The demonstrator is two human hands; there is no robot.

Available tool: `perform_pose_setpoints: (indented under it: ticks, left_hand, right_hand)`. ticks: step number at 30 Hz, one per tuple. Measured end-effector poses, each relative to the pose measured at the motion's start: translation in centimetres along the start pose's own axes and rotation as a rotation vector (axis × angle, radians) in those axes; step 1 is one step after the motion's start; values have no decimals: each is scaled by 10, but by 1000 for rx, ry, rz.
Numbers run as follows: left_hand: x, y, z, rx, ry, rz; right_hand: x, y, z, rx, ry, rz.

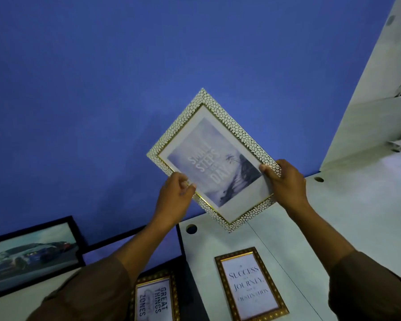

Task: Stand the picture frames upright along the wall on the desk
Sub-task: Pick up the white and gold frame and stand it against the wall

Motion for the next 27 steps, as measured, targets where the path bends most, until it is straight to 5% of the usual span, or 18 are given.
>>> perform_pose_setpoints:
  ticks: [3, 18, 27]
  left_hand:
    - [-22, -12, -34, 104, -51, 244]
    - [-98, -69, -136, 376, -39, 588]
    - [-145, -133, -175, 460, 47, 738]
  right_hand:
    - [-31, 31, -7, -151, -15, -48]
    - [-88, 177, -142, -556, -353, -332]
    - [-114, 233, -235, -286, -614, -289]
Point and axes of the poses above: each hand's wrist, its own x-axis away from the middle knuckle, its own z-axis out of the back of the hand, y = z × x, the point moved 6 cm from there along -x, towards the middle knuckle, and after that the axes turned 11 degrees about -x, right-handed, at the moved point
